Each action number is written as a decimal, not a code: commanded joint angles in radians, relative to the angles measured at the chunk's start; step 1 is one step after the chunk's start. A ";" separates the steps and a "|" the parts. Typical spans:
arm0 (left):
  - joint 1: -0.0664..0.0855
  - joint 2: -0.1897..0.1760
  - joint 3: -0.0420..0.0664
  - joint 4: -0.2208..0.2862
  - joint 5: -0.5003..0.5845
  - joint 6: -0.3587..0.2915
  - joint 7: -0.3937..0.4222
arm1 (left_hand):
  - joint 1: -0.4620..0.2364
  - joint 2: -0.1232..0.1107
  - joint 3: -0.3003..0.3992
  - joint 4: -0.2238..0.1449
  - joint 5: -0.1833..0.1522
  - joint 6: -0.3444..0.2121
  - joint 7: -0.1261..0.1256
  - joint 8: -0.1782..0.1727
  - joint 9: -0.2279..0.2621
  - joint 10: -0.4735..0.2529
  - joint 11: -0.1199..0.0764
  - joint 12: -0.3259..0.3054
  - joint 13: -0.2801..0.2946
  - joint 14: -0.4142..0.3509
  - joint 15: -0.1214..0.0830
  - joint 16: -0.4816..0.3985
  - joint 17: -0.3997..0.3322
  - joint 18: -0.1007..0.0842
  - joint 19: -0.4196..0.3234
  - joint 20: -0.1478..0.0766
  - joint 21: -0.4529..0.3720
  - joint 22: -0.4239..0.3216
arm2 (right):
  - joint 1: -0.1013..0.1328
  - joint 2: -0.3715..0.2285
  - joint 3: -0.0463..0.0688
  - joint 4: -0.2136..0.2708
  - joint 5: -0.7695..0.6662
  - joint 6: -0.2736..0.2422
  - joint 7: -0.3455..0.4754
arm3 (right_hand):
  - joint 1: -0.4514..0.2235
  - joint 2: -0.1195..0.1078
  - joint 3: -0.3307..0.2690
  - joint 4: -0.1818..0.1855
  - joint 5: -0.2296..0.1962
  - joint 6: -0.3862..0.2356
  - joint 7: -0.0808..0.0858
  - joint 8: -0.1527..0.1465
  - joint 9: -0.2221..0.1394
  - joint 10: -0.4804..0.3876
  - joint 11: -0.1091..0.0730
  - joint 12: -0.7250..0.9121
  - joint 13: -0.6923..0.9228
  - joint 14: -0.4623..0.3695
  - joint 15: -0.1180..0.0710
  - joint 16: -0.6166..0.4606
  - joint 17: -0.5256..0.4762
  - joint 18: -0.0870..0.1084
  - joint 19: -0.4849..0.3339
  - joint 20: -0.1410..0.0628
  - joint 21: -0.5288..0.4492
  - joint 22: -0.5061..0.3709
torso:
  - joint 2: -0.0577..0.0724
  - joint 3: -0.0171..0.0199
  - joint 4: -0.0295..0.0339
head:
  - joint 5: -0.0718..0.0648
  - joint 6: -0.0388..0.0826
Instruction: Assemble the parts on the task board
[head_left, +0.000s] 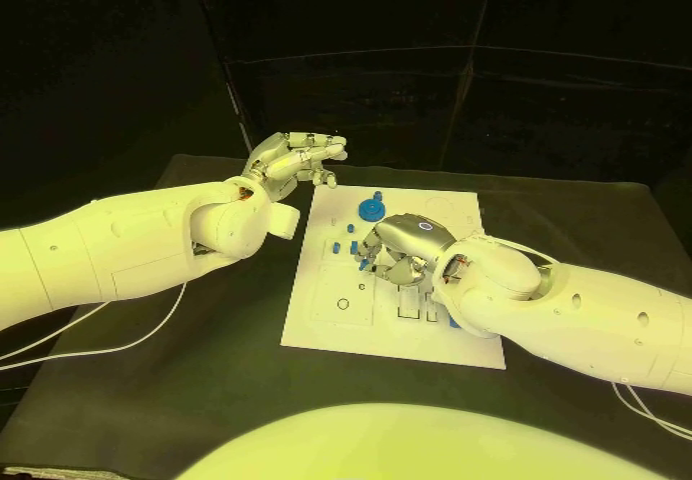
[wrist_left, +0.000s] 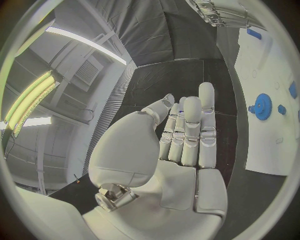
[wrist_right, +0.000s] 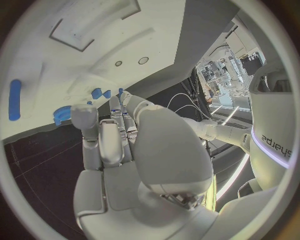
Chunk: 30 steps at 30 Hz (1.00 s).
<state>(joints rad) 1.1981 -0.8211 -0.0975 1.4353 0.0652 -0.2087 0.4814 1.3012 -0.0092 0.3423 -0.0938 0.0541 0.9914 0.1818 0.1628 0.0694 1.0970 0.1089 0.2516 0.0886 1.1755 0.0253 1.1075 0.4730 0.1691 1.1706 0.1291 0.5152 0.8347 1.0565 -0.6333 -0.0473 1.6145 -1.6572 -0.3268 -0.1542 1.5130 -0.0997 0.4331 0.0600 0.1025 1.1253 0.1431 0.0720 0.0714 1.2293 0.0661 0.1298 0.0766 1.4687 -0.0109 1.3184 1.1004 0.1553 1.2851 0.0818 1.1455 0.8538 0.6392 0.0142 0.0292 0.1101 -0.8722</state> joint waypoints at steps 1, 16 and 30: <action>0.002 0.001 0.001 0.000 0.002 0.013 0.014 | 0.007 0.000 0.004 -0.004 0.004 -0.003 0.001 0.006 0.001 -0.009 -0.001 0.005 0.001 -0.004 0.000 -0.004 -0.002 0.013 0.004 -0.003 -0.004 -0.001 | -0.004 0.005 0.000 -0.007 -0.006 0.020 0.023 | -0.009 -0.001 0.005 -0.001 0.006 0.007 0.001 0.001 0.001 0.008 0.001 0.006 0.001 0.029 -0.007 0.002 -0.001 -0.020 0.008 0.002 0.007 0.001 | 0.000 0.0007 -0.0010 | 0.005 -0.001; 0.003 0.004 0.001 -0.002 0.002 0.017 0.006 | 0.005 -0.001 0.005 -0.004 0.004 -0.004 0.002 0.007 0.000 -0.010 -0.001 0.007 0.001 -0.005 0.001 -0.004 -0.001 0.013 0.004 -0.003 -0.005 -0.001 | -0.011 0.005 -0.005 -0.024 -0.011 0.056 0.013 | -0.013 -0.001 0.006 -0.002 0.006 0.008 0.001 0.001 0.001 0.008 0.001 0.007 0.001 0.029 -0.007 0.002 -0.001 -0.020 0.008 0.002 0.008 0.003 | -0.001 0.0008 -0.0009 | 0.014 -0.001; 0.003 0.008 0.001 -0.004 0.002 0.019 0.004 | 0.005 -0.001 0.005 -0.004 0.004 -0.004 0.002 0.007 0.000 -0.010 -0.001 0.007 0.001 -0.005 0.001 -0.004 -0.001 0.013 0.004 -0.003 -0.005 -0.001 | -0.012 0.016 -0.025 -0.031 -0.011 0.070 0.010 | -0.015 -0.001 0.006 -0.002 0.006 0.008 0.001 0.001 0.001 0.008 0.001 0.007 0.002 0.029 -0.007 0.002 -0.003 -0.020 0.008 0.002 0.008 0.002 | 0.000 0.0010 -0.0006 | 0.018 -0.001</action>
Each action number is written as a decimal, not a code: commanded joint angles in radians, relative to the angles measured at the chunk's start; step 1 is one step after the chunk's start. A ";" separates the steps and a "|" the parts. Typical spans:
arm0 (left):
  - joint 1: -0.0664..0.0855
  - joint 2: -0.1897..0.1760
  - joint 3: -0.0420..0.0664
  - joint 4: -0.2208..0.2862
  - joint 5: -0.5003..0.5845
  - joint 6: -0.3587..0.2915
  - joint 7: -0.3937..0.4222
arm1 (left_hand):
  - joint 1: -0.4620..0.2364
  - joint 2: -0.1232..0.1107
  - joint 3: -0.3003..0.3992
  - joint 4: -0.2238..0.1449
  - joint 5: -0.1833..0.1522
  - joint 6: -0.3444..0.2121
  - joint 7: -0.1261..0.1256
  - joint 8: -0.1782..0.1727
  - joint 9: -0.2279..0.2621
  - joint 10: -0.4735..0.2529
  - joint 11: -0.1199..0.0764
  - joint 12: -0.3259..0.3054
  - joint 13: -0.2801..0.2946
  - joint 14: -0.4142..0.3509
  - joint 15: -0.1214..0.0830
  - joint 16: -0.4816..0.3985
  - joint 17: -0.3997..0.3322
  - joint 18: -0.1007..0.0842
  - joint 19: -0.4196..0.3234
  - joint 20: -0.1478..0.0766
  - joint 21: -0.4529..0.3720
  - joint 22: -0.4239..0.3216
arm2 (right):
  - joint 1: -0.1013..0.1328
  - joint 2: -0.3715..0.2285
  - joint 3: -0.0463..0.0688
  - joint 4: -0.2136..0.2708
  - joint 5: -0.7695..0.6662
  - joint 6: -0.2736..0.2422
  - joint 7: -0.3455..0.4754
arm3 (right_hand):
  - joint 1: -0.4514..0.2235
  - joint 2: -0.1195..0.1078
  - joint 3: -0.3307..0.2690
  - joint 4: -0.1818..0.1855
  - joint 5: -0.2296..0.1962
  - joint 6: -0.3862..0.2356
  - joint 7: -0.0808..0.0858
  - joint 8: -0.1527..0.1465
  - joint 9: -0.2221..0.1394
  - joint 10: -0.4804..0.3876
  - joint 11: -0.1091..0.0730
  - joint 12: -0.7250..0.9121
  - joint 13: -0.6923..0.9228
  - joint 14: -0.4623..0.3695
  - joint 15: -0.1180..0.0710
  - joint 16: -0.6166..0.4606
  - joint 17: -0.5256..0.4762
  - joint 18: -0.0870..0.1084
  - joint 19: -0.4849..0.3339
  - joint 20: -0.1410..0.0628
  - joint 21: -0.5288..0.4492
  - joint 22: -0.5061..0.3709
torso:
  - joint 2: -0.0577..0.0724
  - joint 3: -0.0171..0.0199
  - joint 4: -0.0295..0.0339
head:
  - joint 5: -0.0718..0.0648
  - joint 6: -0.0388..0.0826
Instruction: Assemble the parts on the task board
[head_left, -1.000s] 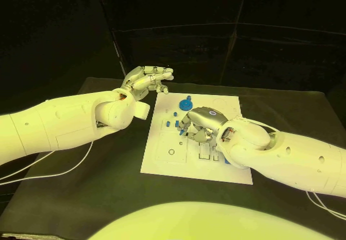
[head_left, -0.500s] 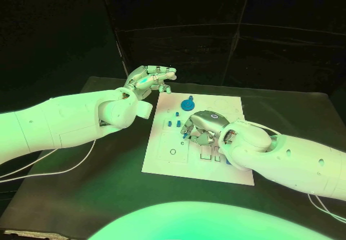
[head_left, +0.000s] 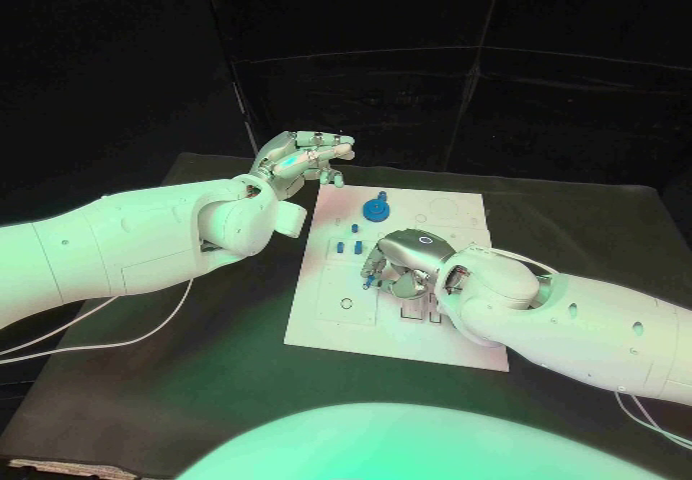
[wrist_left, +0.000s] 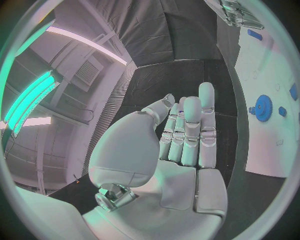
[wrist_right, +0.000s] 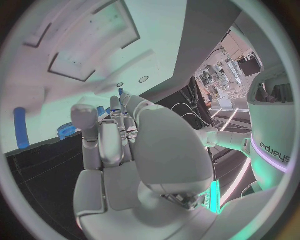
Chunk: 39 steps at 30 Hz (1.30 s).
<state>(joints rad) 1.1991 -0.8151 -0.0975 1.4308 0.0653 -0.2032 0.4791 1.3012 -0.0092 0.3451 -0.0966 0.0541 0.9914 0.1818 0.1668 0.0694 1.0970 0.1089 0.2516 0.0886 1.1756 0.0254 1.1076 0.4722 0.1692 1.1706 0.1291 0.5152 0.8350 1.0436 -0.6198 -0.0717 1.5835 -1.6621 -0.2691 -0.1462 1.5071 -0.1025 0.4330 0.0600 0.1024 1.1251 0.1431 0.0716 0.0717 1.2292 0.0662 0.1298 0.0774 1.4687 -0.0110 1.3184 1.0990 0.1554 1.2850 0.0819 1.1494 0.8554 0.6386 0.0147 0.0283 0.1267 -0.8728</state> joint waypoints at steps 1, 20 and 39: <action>0.002 0.002 0.001 0.000 0.002 0.014 0.006 | 0.005 -0.001 0.002 -0.001 0.004 -0.004 0.002 0.003 0.000 -0.010 0.000 0.007 0.001 -0.005 0.001 -0.004 0.000 0.013 0.004 -0.003 -0.005 -0.002 | 0.000 0.005 -0.002 -0.001 -0.006 0.013 0.002 | -0.009 0.002 0.006 -0.002 0.006 0.008 0.001 0.001 0.001 0.008 0.001 0.007 0.001 0.029 -0.007 0.002 -0.001 -0.020 0.008 0.002 0.004 0.001 | 0.000 0.0003 0.0005 | 0.001 0.000; 0.002 0.004 0.001 -0.001 0.002 0.019 0.001 | 0.003 -0.002 0.002 -0.001 0.004 -0.005 0.002 0.004 0.000 -0.011 0.000 0.007 0.001 -0.004 0.001 -0.003 0.001 0.013 0.004 -0.003 -0.006 -0.002 | -0.009 0.014 -0.005 -0.015 -0.011 0.004 -0.008 | -0.011 0.002 0.007 -0.003 0.006 0.008 0.001 0.001 0.001 0.008 0.001 0.006 0.001 0.029 -0.007 0.001 -0.002 -0.020 0.007 0.002 0.003 -0.001 | 0.000 -0.0004 -0.0004 | 0.003 0.000; 0.002 0.009 0.001 -0.006 0.002 0.025 -0.002 | 0.002 -0.003 0.002 -0.001 0.004 -0.006 0.003 0.004 0.000 -0.012 0.000 0.008 0.001 -0.005 0.001 -0.004 -0.001 0.013 0.004 -0.003 -0.006 -0.002 | -0.012 0.018 -0.005 -0.015 -0.019 -0.028 -0.014 | -0.014 0.003 0.009 -0.004 0.008 0.007 0.001 0.000 0.000 0.007 0.001 0.006 0.001 0.028 -0.007 0.000 -0.005 -0.019 0.006 0.002 0.003 -0.003 | 0.000 -0.0004 0.0004 | 0.005 0.000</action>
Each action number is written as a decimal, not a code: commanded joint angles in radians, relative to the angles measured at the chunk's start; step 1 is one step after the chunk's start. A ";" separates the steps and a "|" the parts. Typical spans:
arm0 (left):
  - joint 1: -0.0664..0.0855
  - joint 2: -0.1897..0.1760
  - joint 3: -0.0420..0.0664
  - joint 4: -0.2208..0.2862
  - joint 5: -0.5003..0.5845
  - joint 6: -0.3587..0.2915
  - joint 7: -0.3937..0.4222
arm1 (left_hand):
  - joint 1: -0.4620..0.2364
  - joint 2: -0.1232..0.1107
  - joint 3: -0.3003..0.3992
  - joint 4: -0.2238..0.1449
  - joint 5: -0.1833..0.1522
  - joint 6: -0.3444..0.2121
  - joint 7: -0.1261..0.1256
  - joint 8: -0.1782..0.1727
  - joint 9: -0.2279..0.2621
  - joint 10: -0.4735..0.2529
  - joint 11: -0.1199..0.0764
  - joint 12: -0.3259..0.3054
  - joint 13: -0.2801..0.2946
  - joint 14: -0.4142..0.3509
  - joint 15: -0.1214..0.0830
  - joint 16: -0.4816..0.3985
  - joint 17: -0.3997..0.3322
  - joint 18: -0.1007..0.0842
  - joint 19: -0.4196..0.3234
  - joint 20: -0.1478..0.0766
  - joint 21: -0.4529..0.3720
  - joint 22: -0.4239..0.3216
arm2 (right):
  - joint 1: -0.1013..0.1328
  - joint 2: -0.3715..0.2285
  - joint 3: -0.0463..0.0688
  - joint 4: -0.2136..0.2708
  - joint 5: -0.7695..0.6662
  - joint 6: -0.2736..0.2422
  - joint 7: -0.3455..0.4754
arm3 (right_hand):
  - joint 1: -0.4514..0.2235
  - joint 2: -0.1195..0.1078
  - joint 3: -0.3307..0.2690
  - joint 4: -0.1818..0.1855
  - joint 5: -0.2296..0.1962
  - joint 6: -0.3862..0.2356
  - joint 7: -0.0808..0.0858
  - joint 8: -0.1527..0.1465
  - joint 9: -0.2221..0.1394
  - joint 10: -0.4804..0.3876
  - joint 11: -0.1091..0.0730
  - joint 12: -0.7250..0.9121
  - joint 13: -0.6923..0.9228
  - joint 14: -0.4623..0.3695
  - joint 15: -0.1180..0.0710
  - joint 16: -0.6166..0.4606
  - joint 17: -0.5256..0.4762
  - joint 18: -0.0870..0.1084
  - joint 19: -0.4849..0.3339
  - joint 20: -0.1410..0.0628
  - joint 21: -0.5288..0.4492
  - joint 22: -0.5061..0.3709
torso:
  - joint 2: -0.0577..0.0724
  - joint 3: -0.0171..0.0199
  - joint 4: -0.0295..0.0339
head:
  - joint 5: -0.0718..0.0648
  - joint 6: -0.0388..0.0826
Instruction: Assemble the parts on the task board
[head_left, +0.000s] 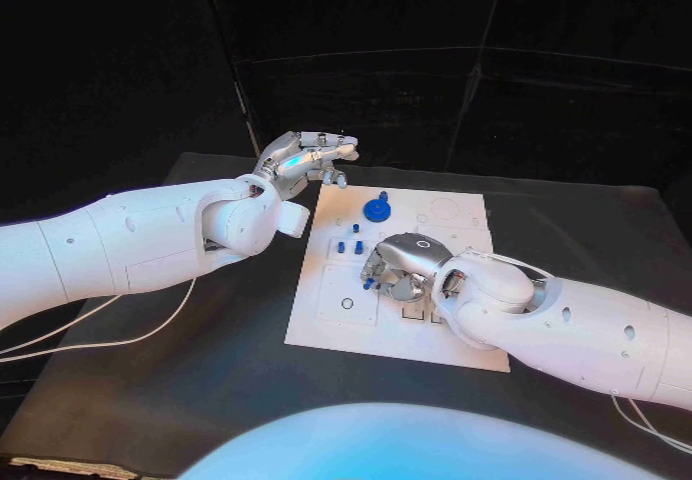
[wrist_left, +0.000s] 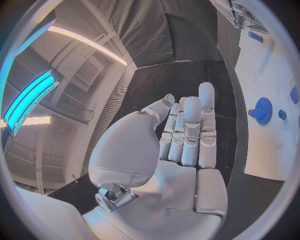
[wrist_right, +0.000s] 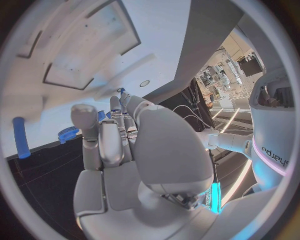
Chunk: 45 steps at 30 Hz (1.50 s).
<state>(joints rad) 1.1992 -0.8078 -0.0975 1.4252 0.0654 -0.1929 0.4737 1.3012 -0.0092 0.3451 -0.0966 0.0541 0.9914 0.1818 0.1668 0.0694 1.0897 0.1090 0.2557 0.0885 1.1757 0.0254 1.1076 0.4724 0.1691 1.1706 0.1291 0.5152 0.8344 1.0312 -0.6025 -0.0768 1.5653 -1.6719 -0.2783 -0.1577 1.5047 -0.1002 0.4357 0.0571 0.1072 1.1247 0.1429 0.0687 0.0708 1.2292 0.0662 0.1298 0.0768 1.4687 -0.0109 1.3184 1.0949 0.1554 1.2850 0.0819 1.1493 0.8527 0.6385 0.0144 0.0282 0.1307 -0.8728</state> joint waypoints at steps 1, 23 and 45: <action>0.002 0.001 0.001 0.000 0.002 0.014 0.003 | 0.002 -0.003 0.002 -0.001 0.004 -0.006 0.003 0.004 0.000 -0.005 0.000 0.003 0.001 -0.005 0.001 -0.004 -0.001 0.013 0.004 -0.003 -0.006 -0.002 | 0.000 0.000 0.000 0.004 -0.009 -0.020 -0.003 | -0.012 0.000 0.006 -0.001 0.003 0.008 0.001 0.003 0.001 0.007 0.001 0.006 0.001 0.028 -0.007 0.000 -0.001 -0.019 0.006 0.002 0.003 0.000 | 0.000 0.0000 0.0005 | 0.001 0.000; 0.002 0.004 0.001 -0.001 0.002 0.020 0.000 | 0.000 -0.003 0.003 0.000 0.004 -0.007 0.003 0.004 -0.001 -0.007 0.001 0.004 0.001 -0.005 0.002 -0.004 -0.001 0.013 0.004 -0.003 -0.006 -0.002 | -0.001 -0.001 0.000 0.004 -0.032 0.007 -0.037 | -0.015 0.000 0.008 -0.002 0.005 0.008 0.001 0.003 0.001 0.008 0.001 0.006 0.002 0.028 -0.007 0.000 -0.003 -0.019 0.006 0.002 0.002 -0.001 | 0.000 0.0002 -0.0006 | 0.000 0.000; 0.002 0.003 0.001 0.001 0.002 0.030 -0.008 | 0.000 -0.004 0.003 0.000 0.004 -0.008 0.003 0.004 -0.001 -0.007 0.001 0.004 0.000 -0.005 0.002 -0.004 -0.002 0.013 0.004 -0.002 -0.006 -0.002 | -0.002 0.021 0.000 -0.005 -0.023 0.037 -0.030 | -0.022 -0.001 0.008 -0.003 0.004 0.009 0.001 0.003 0.002 0.008 0.001 0.006 0.002 0.027 -0.007 -0.001 -0.005 -0.019 0.005 0.002 0.002 -0.002 | 0.000 -0.0002 -0.0002 | 0.002 0.000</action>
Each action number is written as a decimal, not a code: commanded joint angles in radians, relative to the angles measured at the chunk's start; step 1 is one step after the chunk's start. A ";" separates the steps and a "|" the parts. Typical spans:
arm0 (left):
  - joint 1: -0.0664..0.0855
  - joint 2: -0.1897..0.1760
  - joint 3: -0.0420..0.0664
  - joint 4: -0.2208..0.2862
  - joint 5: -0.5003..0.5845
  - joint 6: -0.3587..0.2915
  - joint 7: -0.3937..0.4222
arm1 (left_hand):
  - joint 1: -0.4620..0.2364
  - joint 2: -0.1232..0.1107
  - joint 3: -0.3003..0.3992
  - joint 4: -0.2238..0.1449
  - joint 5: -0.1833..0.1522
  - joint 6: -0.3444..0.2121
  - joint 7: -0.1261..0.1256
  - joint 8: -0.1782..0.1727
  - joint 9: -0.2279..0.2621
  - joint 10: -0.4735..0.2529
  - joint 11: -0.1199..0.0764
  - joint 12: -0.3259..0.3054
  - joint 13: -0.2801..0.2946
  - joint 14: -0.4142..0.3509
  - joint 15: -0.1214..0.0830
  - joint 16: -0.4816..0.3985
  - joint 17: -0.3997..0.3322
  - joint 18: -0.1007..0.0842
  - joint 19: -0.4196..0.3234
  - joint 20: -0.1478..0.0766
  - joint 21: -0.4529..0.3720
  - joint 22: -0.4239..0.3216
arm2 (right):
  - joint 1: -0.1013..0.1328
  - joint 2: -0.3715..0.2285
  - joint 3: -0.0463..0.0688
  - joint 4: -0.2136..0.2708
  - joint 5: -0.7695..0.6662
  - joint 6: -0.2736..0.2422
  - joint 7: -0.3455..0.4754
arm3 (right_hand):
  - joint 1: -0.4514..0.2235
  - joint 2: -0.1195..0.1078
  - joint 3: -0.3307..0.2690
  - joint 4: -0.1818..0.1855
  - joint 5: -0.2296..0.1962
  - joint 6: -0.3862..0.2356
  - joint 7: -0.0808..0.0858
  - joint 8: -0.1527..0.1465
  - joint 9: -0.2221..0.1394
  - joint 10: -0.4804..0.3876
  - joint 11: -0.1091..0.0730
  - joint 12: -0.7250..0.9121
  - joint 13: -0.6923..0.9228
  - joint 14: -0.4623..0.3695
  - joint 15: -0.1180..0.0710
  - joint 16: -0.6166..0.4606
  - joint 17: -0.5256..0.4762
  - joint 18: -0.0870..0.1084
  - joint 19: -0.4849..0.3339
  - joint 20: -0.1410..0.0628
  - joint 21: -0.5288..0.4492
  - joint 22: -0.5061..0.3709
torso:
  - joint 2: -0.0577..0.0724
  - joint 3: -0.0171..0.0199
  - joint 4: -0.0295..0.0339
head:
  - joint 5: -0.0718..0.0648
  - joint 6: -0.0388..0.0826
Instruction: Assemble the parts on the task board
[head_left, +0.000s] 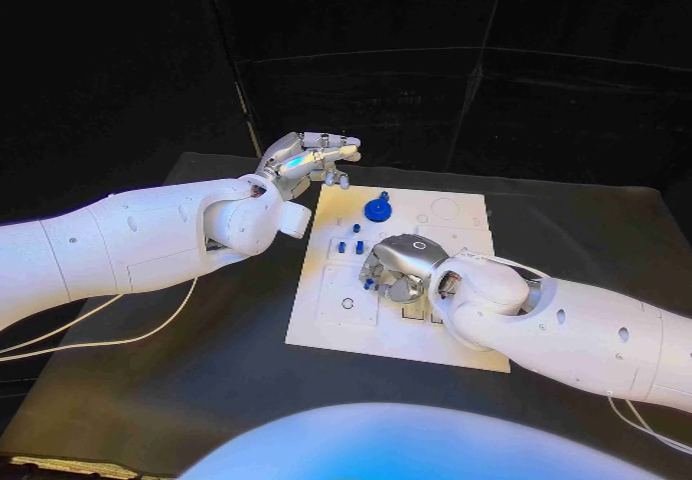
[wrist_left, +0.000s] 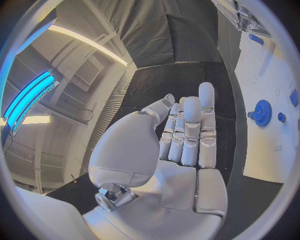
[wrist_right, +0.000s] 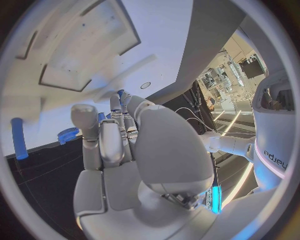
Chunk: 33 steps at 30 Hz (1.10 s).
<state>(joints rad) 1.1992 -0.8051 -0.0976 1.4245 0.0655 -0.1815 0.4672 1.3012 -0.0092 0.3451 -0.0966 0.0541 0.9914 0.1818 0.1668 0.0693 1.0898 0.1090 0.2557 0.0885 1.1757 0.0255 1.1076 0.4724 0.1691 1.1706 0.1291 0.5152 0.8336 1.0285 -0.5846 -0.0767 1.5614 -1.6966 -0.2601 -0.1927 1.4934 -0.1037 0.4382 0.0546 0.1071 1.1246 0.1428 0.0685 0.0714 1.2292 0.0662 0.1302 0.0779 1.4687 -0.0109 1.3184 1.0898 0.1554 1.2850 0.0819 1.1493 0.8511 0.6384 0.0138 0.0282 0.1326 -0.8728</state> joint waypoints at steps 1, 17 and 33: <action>0.002 0.000 0.001 0.002 0.002 0.019 -0.002 | -0.001 -0.004 0.003 0.000 0.004 -0.008 0.003 0.004 -0.001 -0.008 0.001 0.005 0.000 -0.006 0.002 -0.004 -0.003 0.013 0.004 -0.002 -0.007 -0.001 | 0.001 0.003 0.000 -0.003 0.002 0.019 0.005 | -0.012 0.002 0.006 -0.001 0.004 0.009 0.001 0.003 0.001 0.007 0.001 0.005 0.001 0.027 -0.007 -0.002 -0.001 -0.019 0.004 0.002 0.002 -0.001 | 0.000 0.0001 -0.0006 | 0.000 0.000; 0.002 -0.002 0.001 0.003 0.002 0.024 -0.008 | -0.003 -0.005 0.003 0.001 0.004 -0.010 0.004 0.004 -0.001 -0.010 0.002 0.005 0.000 -0.006 0.002 -0.005 -0.003 0.012 0.004 -0.002 -0.007 -0.002 | 0.001 0.007 0.000 -0.022 0.012 0.024 0.004 | -0.090 -0.039 -0.008 0.007 0.009 -0.074 0.034 -0.007 -0.007 -0.137 0.044 -0.062 -0.016 0.006 0.027 -0.044 -0.077 -0.012 -0.030 0.032 -0.037 -0.057 | 0.000 0.0003 0.0002 | 0.001 0.000; 0.002 -0.004 0.001 0.001 0.002 0.027 -0.012 | -0.003 -0.005 0.003 0.001 0.004 -0.010 0.004 0.004 -0.001 -0.010 0.002 0.005 0.000 -0.006 0.002 -0.005 -0.003 0.012 0.004 -0.002 -0.007 -0.002 | 0.001 -0.039 0.000 0.023 0.030 -0.073 0.041 | -0.101 -0.047 -0.023 -0.001 0.027 -0.096 0.038 -0.006 -0.006 -0.162 0.049 -0.050 -0.012 0.002 0.032 -0.053 -0.094 -0.007 -0.041 0.040 -0.053 -0.077 | -0.001 0.0007 -0.0019 | 0.000 0.000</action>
<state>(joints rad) 1.1993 -0.8077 -0.0975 1.4249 0.0655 -0.1684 0.4547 1.3012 -0.0092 0.3451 -0.0966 0.0541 0.9878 0.1854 0.1667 0.0693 1.0863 0.1126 0.2556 0.0885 1.1756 0.0254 1.1076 0.4701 0.1692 1.1706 0.1291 0.5113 0.8330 1.0279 -0.6180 -0.0772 1.5754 -1.6747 -0.2769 -0.1730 1.4039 -0.1510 0.4213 0.0522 0.1299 1.0353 0.1821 0.0632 0.0655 1.0734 0.1179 0.0776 0.0643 1.4668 0.0161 1.2684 0.9973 0.1554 1.2490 0.1179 1.0995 0.7733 0.6382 0.0151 0.0275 0.1351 -0.8727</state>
